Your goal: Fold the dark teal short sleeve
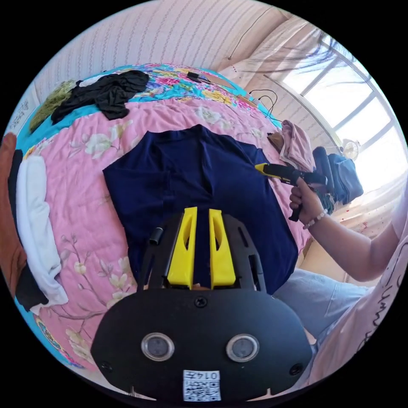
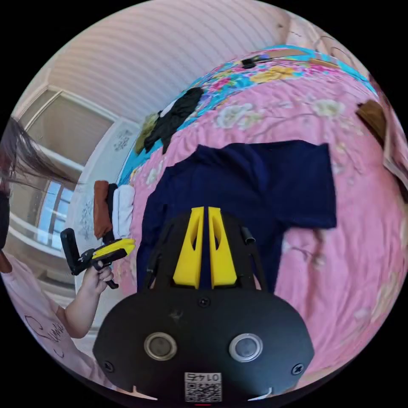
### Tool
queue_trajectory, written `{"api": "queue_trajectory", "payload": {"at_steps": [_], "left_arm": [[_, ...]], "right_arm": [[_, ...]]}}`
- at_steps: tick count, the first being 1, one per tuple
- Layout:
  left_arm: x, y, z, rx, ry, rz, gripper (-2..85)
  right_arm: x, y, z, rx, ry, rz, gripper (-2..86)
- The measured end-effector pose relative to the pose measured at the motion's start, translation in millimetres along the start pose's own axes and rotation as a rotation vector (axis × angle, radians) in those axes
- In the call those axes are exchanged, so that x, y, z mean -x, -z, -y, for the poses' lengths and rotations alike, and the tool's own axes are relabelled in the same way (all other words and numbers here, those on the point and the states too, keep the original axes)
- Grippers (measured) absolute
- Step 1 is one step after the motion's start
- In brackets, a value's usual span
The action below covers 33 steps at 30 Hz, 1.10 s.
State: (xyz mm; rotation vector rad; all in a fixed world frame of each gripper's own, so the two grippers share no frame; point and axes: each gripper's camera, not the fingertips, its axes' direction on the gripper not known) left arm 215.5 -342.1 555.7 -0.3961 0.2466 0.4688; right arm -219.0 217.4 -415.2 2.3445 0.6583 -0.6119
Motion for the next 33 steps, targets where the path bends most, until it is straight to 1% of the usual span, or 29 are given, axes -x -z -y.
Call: {"api": "queue_trajectory", "payload": {"at_steps": [2, 4, 7, 10, 14, 17, 24, 26, 29, 33], "left_arm": [[-17.4, -12.2, 32.7, -0.018, -0.057, -0.036, 4.2], [-45.1, -33.9, 77.4, -0.046, -0.139, -0.083, 4.1], [-77.4, -65.7, 120.8, -0.04, -0.216, -0.064, 4.9], [-120.8, -116.5, 177.6, 0.01, -0.255, -0.085, 6.2], [-159.5, -156.2, 224.2, 0.074, -0.286, -0.136, 7.4], [-190.4, -185.0, 254.3, 0.096, -0.369, -0.073, 7.8], [-214.3, -259.6, 290.5, 0.266, -0.438, -0.006, 6.5], [-214.0, -263.4, 291.4, 0.248, -0.465, 0.01, 3.5], [-200.8, -254.5, 297.1, 0.235, -0.417, -0.057, 0.4], [-173.4, -203.2, 289.0, 0.099, -0.369, -0.115, -0.5]], "right_arm": [[-53.1, 35.3, -35.4, -0.079, -0.163, -0.092, 2.3], [-86.2, 54.7, -55.5, -0.112, -0.247, -0.114, 3.1], [-125.4, 71.9, -77.8, -0.15, -0.318, -0.121, 4.6], [-153.7, 71.2, -90.1, -0.156, -0.377, -0.078, 5.6], [-185.2, 61.9, -103.3, -0.205, -0.447, 0.032, 5.0], [-202.5, 54.6, -107.1, -0.188, -0.441, 0.08, 3.5], [-232.1, 51.5, -115.0, -0.159, -0.388, 0.119, 1.5], [-241.8, 50.4, -117.0, -0.156, -0.392, 0.129, 1.1], [-249.5, 48.8, -117.7, -0.151, -0.387, 0.131, 0.9], [-252.3, 48.0, -114.3, -0.14, -0.364, 0.106, 0.7]]}}
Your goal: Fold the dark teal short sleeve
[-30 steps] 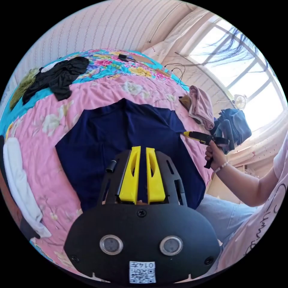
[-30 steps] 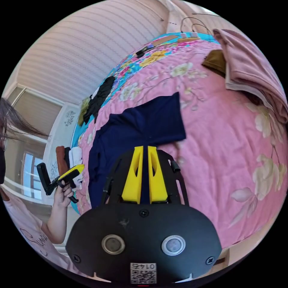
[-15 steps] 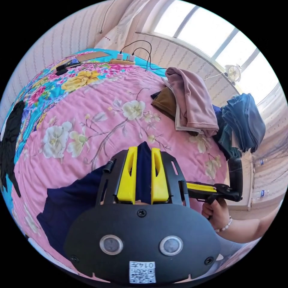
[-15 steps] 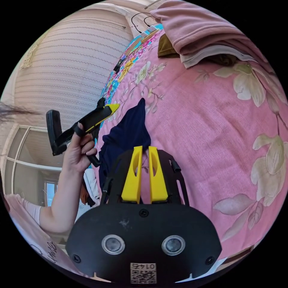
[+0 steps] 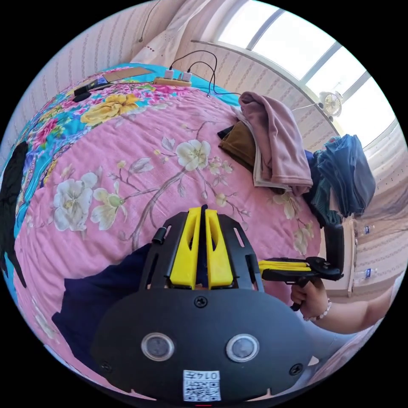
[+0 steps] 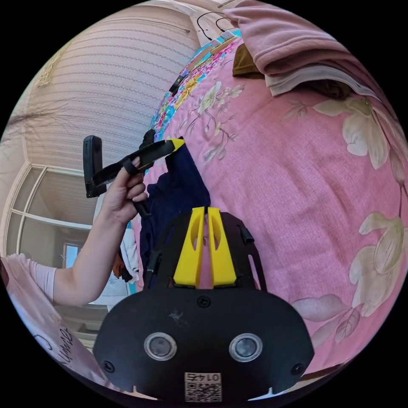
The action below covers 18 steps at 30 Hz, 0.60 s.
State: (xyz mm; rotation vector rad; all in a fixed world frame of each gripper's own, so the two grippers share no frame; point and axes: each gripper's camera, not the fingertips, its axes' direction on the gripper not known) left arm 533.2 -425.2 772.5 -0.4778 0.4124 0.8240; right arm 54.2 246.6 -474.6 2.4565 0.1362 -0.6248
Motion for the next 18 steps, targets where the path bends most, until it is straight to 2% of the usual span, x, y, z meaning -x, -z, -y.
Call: {"api": "queue_trajectory", "payload": {"at_steps": [3, 7, 13, 16, 18], "left_arm": [[10.2, 45.3, -36.6, -0.116, 0.027, -0.057, -0.6], [30.9, 93.5, -103.6, -0.193, 0.143, -0.029, -0.4], [72.9, 90.5, -185.7, -0.121, 0.363, 0.056, 1.2], [81.9, 84.9, -202.5, -0.084, 0.412, 0.083, 3.0], [87.0, 91.0, -212.6, -0.09, 0.441, 0.063, 3.8]], "right_arm": [[8.2, 1.4, 4.0, -0.016, 0.052, 0.004, 0.6], [44.8, 3.0, 4.6, -0.014, 0.258, 0.013, 0.6], [80.1, -39.3, -2.5, 0.201, 0.446, -0.061, 0.7], [84.6, -62.1, -6.3, 0.312, 0.468, -0.159, 0.8], [86.8, -63.6, -7.2, 0.33, 0.471, -0.142, 0.9]]}}
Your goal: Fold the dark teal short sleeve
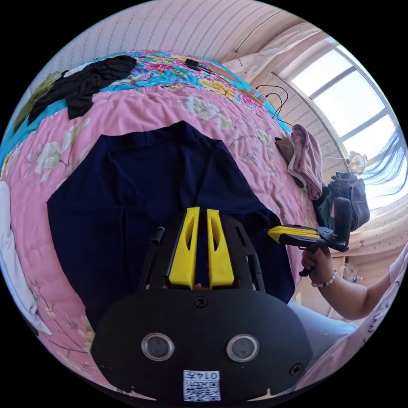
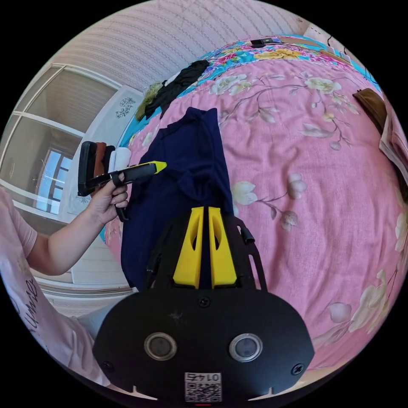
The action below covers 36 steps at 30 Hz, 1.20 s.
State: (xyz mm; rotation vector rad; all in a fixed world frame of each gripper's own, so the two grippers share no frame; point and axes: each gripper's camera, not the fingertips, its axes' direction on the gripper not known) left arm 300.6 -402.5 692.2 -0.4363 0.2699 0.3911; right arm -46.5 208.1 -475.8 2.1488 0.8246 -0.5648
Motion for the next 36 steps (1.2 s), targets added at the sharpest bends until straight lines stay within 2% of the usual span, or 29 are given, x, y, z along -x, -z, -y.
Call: {"api": "queue_trajectory", "payload": {"at_steps": [4, 8, 16, 18, 20, 22, 23, 25, 28, 30, 32, 36], "left_arm": [[10.4, 22.4, -5.1, -0.037, 0.028, 0.01, 3.9], [17.3, 41.8, 0.2, -0.067, 0.01, 0.004, 4.0], [6.8, 7.4, 57.0, -0.042, -0.088, -0.06, 7.5], [0.7, -8.1, 73.8, -0.017, -0.138, 0.009, 8.3], [-0.3, -18.6, 84.3, 0.035, -0.16, 0.003, 7.2], [-1.3, -23.0, 89.2, 0.055, -0.188, -0.021, 2.1], [-2.3, -21.6, 91.0, 0.044, -0.197, -0.026, 0.8], [-6.5, -15.1, 96.2, -0.003, -0.222, -0.056, 0.0], [-8.7, -19.9, 102.5, -0.007, -0.237, -0.068, 1.8], [-1.9, -32.5, 102.9, 0.066, -0.216, -0.025, 6.5], [6.7, -20.3, 97.1, 0.09, -0.201, -0.057, 8.3], [31.7, 63.2, 50.4, -0.048, -0.205, 0.013, 8.4]], "right_arm": [[4.9, 2.1, 1.5, 0.066, 0.028, 0.008, 0.9], [11.6, 14.5, 13.2, 0.039, 0.051, 0.002, 1.4], [14.7, 13.9, 68.8, -0.058, 0.058, -0.049, 5.2], [14.3, 11.4, 80.5, -0.06, 0.057, -0.074, 6.1], [12.2, 8.1, 93.0, -0.066, 0.05, -0.131, 7.8], [6.4, -1.0, 102.4, 0.005, 0.035, -0.154, 7.4], [0.6, -6.0, 107.2, 0.054, 0.006, -0.14, 6.4], [-3.1, 0.6, 109.1, 0.028, 0.01, -0.076, 3.9], [-9.0, 10.3, 111.0, -0.013, -0.016, -0.087, 2.8], [-15.7, 6.9, 113.8, 0.008, -0.039, -0.09, 2.7], [-22.0, 8.4, 118.5, 0.019, -0.061, -0.056, 2.8], [-22.6, 24.6, 127.1, -0.008, -0.041, -0.085, 3.5]]}}
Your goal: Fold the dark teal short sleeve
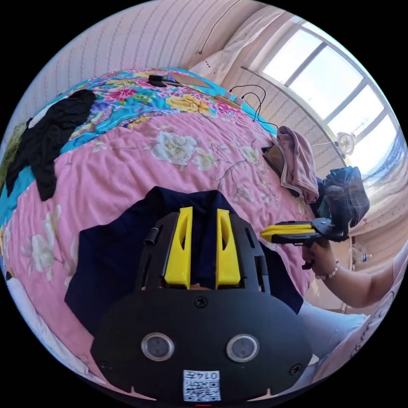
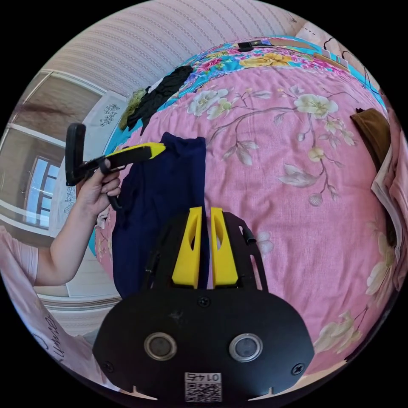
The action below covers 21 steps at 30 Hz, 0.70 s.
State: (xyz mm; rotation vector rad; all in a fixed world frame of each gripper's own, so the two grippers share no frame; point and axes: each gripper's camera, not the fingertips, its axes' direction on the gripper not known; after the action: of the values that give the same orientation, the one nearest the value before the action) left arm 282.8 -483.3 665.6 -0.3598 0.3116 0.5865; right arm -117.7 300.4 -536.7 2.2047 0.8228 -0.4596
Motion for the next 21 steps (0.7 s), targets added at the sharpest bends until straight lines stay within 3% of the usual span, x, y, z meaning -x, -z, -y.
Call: {"api": "queue_trajectory", "payload": {"at_steps": [6, 11, 16, 21], "left_arm": [[72.9, 91.7, -93.5, -0.046, 0.235, 0.276, 6.6], [138.0, 125.4, -146.7, -0.115, 0.453, 0.25, 8.8], [175.7, 117.2, -163.6, -0.075, 0.503, 0.23, 11.1], [186.5, 97.3, -184.2, 0.055, 0.471, 0.07, 2.1]], "right_arm": [[0.0, 5.0, 51.3, -0.051, 0.076, 0.051, 7.8], [-1.9, -24.5, 99.3, 0.015, 0.091, 0.053, 7.9], [-7.5, -33.4, 107.8, 0.106, 0.115, 0.078, 2.7], [-18.3, -20.4, 103.0, 0.093, 0.071, 0.181, 1.2]]}}
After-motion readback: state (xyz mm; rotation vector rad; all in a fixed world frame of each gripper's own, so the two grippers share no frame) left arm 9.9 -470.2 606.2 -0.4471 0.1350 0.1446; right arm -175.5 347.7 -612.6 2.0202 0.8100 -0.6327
